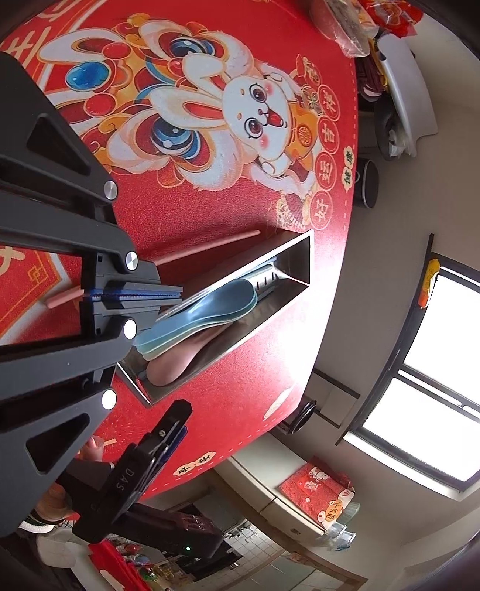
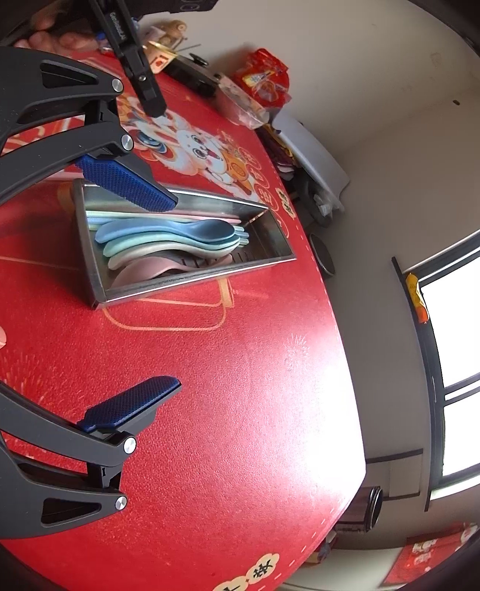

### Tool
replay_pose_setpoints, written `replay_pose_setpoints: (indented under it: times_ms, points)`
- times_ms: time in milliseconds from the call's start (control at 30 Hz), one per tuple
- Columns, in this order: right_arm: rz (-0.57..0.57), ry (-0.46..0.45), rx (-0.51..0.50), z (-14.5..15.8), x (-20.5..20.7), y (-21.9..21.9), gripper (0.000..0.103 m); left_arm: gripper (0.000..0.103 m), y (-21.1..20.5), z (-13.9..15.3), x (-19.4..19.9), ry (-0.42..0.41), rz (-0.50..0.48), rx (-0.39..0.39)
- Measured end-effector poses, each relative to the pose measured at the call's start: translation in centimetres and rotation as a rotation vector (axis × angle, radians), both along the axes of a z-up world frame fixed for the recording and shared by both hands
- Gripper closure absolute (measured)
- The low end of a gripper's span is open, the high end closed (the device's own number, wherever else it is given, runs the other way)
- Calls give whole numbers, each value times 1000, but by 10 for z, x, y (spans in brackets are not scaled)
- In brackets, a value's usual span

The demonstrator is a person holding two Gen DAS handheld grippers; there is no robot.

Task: Organize utensils
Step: 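Carry the pink chopstick into the steel tray and open the left gripper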

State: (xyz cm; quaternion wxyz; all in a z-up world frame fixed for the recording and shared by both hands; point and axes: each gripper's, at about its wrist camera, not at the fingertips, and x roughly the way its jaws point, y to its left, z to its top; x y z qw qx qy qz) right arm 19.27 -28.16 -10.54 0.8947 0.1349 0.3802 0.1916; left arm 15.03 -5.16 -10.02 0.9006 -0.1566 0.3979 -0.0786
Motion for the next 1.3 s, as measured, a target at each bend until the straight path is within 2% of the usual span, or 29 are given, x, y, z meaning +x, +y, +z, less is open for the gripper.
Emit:
replay_pose_setpoints:
  times_ms: [33, 133, 267, 533, 600, 633, 700, 733, 900, 1133, 1300]
  points:
    - [-2, 0, 3, 0, 0, -1, 16, 102, 2, -5, 2, 13, 6, -6]
    - [-5, 1, 4, 0, 0, -1, 16, 87, 6, -20, 10, 49, 24, -7]
    - [-3, 2, 2, 0, 0, -1, 16, 80, -3, -39, 19, 80, -7, 40]
    - [-6, 12, 7, -2, 3, -3, 16, 80, -18, -65, 32, 125, 14, 155]
    - [-7, 12, 8, -2, 3, -3, 16, 80, -23, -67, 32, 112, 18, 201]
    - [-7, 12, 8, -2, 3, -3, 16, 82, -25, -67, 32, 106, 16, 225]
    - [-9, 15, 10, -3, 3, -4, 16, 94, -28, -68, 30, 105, 25, 279]
    - [-10, 16, 11, -3, 3, -4, 16, 96, -26, -67, 30, 106, 24, 267]
    - [-10, 17, 13, -3, 3, -4, 16, 98, 4, -64, 25, 132, 73, 82]
    - [-17, 21, 14, -3, 4, -6, 16, 98, 18, -29, 18, 74, 138, -58]
    - [-37, 34, 27, -5, 7, -11, 16, 98, 9, -11, 34, 51, 171, -133]
